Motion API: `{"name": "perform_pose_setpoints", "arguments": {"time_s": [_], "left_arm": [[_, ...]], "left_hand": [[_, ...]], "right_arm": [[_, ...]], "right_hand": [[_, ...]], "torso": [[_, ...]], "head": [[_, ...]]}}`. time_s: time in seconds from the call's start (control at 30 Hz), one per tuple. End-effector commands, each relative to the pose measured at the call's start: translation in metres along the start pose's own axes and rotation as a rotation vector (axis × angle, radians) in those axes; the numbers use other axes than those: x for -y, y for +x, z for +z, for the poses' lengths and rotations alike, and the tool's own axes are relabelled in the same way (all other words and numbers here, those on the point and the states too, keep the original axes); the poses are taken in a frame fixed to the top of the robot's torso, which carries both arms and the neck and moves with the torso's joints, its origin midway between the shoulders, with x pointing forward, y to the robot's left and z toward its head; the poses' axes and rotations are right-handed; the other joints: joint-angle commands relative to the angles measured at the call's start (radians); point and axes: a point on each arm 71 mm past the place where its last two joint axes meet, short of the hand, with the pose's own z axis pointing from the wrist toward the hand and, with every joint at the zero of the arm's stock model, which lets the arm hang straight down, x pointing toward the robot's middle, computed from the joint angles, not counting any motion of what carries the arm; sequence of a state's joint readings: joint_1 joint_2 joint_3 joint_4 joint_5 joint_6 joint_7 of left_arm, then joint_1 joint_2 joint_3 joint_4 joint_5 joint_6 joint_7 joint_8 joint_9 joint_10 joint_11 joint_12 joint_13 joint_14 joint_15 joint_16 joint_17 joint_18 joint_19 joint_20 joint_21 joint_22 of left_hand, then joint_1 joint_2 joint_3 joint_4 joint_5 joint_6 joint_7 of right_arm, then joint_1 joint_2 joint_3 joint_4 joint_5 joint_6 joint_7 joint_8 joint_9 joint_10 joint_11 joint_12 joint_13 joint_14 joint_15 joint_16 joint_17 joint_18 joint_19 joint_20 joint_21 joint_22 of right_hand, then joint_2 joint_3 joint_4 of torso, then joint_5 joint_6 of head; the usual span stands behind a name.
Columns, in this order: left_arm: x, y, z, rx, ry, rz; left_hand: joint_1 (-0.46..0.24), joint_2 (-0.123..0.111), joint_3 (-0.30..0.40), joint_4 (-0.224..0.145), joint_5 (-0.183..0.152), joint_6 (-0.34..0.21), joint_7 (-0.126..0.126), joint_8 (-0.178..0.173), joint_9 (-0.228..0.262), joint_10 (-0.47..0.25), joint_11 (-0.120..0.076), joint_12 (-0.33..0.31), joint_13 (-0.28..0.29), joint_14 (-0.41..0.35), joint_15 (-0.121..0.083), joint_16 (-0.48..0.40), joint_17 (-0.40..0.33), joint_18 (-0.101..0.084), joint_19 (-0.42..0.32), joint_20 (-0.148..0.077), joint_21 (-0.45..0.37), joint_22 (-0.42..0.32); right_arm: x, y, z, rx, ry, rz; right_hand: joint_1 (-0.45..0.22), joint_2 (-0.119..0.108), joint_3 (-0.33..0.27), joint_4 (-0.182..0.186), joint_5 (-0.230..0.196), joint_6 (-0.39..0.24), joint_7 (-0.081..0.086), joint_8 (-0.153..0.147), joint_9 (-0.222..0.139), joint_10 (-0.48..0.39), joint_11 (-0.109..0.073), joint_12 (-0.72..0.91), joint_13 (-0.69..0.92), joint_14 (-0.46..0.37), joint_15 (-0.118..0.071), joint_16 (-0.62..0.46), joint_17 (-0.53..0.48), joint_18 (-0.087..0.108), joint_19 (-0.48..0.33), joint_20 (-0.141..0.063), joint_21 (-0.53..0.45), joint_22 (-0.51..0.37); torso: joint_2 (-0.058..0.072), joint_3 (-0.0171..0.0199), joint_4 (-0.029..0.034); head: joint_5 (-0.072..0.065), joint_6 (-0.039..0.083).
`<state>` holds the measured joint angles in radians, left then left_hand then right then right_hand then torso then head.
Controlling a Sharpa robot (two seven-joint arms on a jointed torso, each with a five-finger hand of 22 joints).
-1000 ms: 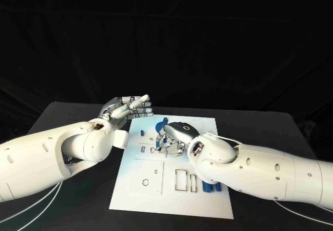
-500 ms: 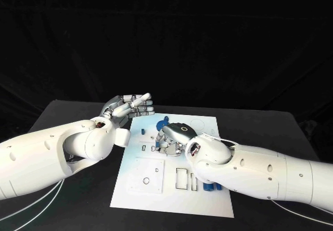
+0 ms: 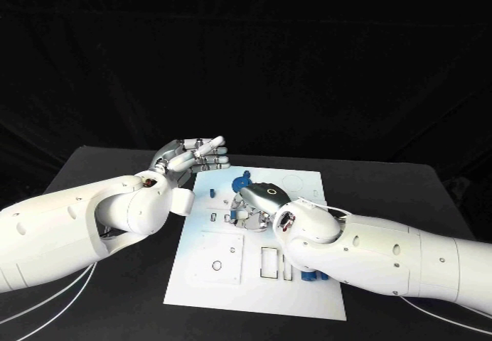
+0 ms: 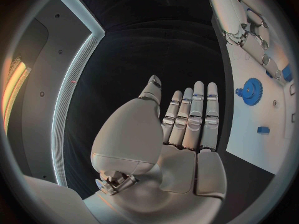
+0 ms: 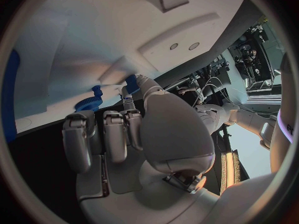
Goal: Assemble the parts on the task board
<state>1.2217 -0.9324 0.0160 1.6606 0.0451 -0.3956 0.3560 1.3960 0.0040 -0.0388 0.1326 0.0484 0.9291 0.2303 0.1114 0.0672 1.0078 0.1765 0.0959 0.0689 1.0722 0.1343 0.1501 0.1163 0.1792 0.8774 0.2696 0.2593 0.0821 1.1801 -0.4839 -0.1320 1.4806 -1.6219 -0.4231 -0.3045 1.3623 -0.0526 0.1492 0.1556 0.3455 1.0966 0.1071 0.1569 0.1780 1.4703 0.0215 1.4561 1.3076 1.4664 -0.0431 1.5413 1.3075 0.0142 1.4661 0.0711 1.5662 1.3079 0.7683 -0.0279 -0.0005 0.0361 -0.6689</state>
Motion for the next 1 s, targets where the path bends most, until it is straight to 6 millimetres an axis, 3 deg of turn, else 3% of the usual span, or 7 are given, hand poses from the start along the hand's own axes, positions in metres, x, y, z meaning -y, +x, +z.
{"name": "perform_pose_setpoints", "arguments": {"time_s": [0.03,1.0], "left_arm": [[0.0009,0.0028,0.0002,-0.021,0.005,-0.01],[0.0011,0.0016,0.0,-0.017,0.006,-0.008]], "left_hand": [[-0.001,0.013,-0.004,-0.004,0.003,0.001,0.002,-0.005,-0.001,0.001,0.004,-0.005,0.0,0.004,0.001,-0.004,0.002,0.006,0.008,-0.002,-0.003,-0.001],[-0.004,0.014,-0.006,-0.002,0.003,0.001,0.002,-0.006,0.0,0.002,0.004,-0.006,0.0,0.005,0.001,-0.005,0.002,0.006,0.008,-0.002,-0.003,-0.002]], "right_arm": [[0.0002,0.0028,0.0002,-0.02,0.0,-0.018],[0.0026,0.0046,-0.0011,-0.032,0.007,-0.013]], "right_hand": [[-0.001,-0.008,0.002,-0.005,-0.005,-0.003,-0.003,-0.004,0.001,-0.004,0.003,-0.006,0.134,0.09,0.001,0.0,0.203,-0.013,0.102,-0.003,0.001,0.26],[-0.044,-0.046,-0.005,0.004,-0.032,-0.055,0.023,-0.03,-0.006,-0.029,0.027,-0.03,0.111,0.088,0.022,-0.005,0.195,-0.01,0.093,0.014,-0.01,0.252]], "torso": [[0.0,0.0003,-0.0003],[0.001,0.0005,-0.001]], "head": [[0.003,0.0],[0.008,-0.001]]}}
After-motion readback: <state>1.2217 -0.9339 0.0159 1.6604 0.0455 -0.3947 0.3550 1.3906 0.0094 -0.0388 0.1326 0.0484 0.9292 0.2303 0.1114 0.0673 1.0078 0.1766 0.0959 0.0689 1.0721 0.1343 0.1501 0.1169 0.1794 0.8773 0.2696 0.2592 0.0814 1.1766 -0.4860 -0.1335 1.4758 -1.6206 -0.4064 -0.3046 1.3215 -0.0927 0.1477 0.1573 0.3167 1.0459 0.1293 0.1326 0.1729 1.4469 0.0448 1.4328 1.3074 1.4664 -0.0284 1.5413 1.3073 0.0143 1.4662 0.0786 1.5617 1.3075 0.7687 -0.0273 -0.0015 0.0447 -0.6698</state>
